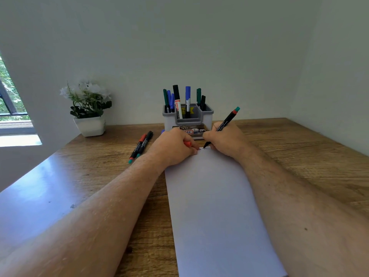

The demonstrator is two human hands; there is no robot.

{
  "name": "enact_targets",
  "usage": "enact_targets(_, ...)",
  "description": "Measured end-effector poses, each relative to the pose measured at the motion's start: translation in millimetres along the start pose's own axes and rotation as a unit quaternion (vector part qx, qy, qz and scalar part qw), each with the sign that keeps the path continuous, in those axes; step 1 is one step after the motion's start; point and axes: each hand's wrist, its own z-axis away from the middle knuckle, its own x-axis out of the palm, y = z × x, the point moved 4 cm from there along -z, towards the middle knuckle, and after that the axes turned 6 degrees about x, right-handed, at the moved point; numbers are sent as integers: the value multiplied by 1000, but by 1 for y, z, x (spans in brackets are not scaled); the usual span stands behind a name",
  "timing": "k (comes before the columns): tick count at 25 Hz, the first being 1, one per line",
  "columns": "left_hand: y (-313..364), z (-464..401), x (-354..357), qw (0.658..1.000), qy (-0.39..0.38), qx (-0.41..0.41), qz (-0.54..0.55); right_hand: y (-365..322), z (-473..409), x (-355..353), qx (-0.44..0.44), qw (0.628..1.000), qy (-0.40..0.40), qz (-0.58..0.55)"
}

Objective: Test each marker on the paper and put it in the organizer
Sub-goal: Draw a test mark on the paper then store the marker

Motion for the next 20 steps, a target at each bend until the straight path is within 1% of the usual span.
enact_targets(4, 0, 0, 0, 1000, -3, -5, 3, -1, 1, -2, -4, 1000, 14, -7)
enact_targets(8, -1, -1, -1, 1000, -3, -7, 3, -3, 2, 0, -7, 1000, -4, -5)
enact_targets(13, 1, 1, -2, 1000, -6, -5, 3, -3, 2, -2, 4, 999, 40, -21)
enact_targets(17, 4, 5, -1, 1000, -14, 6, 3, -2, 1, -4, 13, 999, 32, -21)
enact_targets(20, 8, 4, -4, 997, 0, 14, 78, -3, 1, -2, 15, 999, 36, -23)
